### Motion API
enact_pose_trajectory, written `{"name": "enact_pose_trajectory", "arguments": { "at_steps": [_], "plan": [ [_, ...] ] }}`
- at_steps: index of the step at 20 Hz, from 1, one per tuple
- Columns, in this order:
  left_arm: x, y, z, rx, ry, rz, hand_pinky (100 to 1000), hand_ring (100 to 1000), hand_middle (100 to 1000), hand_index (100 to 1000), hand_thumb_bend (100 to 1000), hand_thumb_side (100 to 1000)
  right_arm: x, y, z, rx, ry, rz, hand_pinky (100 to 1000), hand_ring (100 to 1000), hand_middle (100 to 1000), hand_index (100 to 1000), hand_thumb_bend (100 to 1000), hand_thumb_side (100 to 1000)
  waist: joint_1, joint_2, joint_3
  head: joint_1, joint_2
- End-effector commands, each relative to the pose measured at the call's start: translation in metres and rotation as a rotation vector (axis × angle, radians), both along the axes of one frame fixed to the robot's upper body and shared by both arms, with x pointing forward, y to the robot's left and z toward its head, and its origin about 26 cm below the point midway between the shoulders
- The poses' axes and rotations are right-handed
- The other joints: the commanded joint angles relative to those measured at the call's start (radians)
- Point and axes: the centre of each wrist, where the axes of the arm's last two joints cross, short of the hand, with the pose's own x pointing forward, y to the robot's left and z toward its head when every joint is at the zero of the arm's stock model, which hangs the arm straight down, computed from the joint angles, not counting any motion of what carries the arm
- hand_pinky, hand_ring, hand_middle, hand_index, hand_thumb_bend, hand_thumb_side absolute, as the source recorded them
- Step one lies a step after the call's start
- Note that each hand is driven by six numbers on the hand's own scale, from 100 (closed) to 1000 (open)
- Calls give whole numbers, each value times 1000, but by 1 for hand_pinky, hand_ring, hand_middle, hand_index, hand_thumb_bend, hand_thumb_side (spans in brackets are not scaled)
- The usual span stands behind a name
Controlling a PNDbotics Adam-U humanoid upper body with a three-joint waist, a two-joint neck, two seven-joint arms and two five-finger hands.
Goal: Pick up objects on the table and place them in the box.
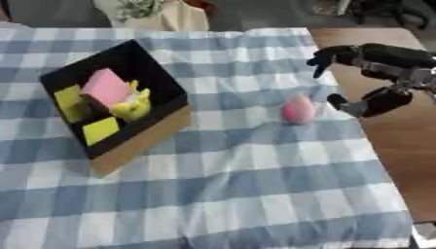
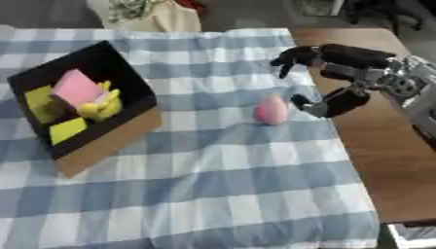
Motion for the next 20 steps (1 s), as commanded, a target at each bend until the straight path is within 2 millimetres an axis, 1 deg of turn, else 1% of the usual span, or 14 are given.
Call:
{"name": "enact_pose_trajectory", "arguments": {
  "at_steps": [1,5,9,11,13,16,20],
  "plan": [
    [-2,-1,6,10,-17,-9,767,911,839,796,524,565,3,-6,7,-62,-14,-13,946,1000,682,986,237,135,15,4,-2,-2,5],
    [-2,-2,6,8,-11,-14,767,916,842,797,520,569,6,-10,3,-79,-11,-29,945,1000,642,963,275,111,16,8,-2,-4,5],
    [-2,-3,6,6,-8,-18,768,919,845,798,518,571,8,-13,-1,-71,-4,-46,944,1000,621,964,257,117,17,13,-1,-1,5],
    [-2,-3,6,5,-6,-20,768,920,846,798,517,572,9,-15,-3,-68,-2,-58,945,1000,624,968,248,132,17,15,-1,-1,5],
    [-2,-4,6,4,-6,-23,768,923,847,798,515,573,10,-17,-5,-59,0,-72,946,1000,646,981,214,154,18,17,-1,-1,5],
    [-2,-4,5,2,-2,-26,768,925,849,799,513,575,12,-20,-8,-50,5,-87,947,1000,663,999,204,164,19,20,0,-1,5],
    [-2,-4,5,2,1,-29,768,926,850,799,511,576,13,-22,-10,-37,13,-106,947,1000,686,1000,197,166,20,23,0,-1,5]
  ]
}}
